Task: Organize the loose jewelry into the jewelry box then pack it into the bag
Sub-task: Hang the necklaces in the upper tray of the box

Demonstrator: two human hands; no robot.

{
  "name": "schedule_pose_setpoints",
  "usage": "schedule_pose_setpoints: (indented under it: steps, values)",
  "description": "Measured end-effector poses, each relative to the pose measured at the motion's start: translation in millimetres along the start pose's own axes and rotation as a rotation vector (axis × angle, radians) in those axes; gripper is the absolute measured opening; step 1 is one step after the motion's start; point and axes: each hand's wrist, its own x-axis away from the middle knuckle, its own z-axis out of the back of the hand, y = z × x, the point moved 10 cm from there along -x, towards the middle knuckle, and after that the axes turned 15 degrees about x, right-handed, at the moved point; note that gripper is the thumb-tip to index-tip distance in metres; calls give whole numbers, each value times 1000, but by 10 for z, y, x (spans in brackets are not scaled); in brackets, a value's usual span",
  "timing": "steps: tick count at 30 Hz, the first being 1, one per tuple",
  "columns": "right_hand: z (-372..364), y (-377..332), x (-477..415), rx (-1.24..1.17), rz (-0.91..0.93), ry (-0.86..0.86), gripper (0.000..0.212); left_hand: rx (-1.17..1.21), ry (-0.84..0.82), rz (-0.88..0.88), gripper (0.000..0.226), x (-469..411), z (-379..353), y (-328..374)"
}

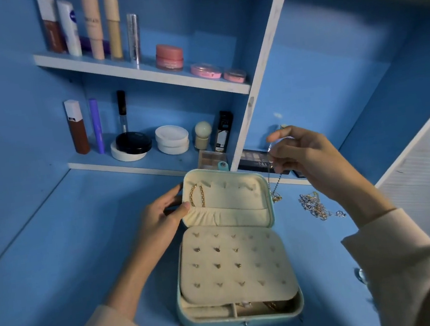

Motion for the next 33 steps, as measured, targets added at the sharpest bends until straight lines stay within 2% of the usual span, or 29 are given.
schedule_pose_setpoints:
  steps: [5, 10, 15, 18, 21, 33]
  values:
    - [-430, -205, -38, 55, 58, -138, 22, 11, -5, -13, 42, 13, -7, 22]
    - [-764, -228, -141, 160, 59, -175, 22, 6, -12, -15, 40, 12, -1, 19]
    - [-857, -67, -328, 372, 54, -75, 20, 8, -10, -10, 40, -7, 7, -8]
    - [-863, -88, -370, 589, 133, 5, 20, 8, -14, -7, 40, -16, 5, -21]
    - [-916, -112, -352, 757, 208, 16, 22, 23, -11, -13, 40, -14, 6, -14]
    - [-938, -164, -161, 810, 315, -41, 18, 10, -13, -21, 43, -4, -6, 8]
